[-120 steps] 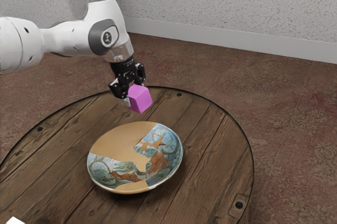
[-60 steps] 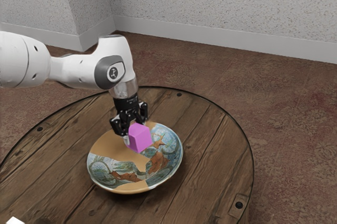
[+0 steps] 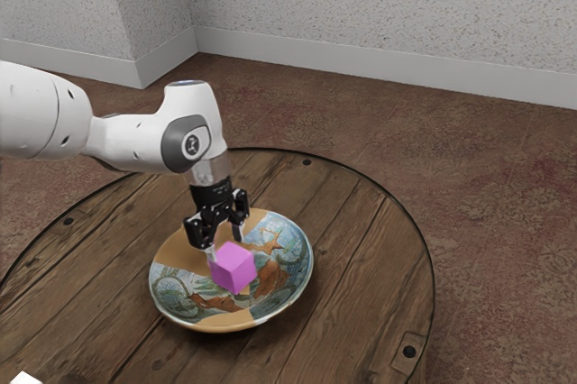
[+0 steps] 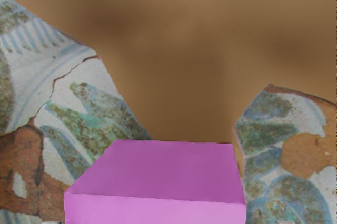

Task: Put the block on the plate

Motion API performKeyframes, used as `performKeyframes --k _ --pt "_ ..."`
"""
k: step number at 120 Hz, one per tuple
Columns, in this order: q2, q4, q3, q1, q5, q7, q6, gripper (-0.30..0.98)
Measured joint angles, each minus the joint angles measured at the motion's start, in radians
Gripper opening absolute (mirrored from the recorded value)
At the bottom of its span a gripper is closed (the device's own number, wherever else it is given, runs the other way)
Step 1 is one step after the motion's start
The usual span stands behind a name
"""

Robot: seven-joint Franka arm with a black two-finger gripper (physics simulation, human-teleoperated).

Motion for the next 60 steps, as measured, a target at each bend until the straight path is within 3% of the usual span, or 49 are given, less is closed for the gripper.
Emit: performKeyframes --k 30,60 --pt "-0.041 0.003 0.003 0.000 0.000 0.001 -0.032 0.63" --pt "-0.154 0.121 0.002 0.000 0.021 0.005 -0.233 0.67"
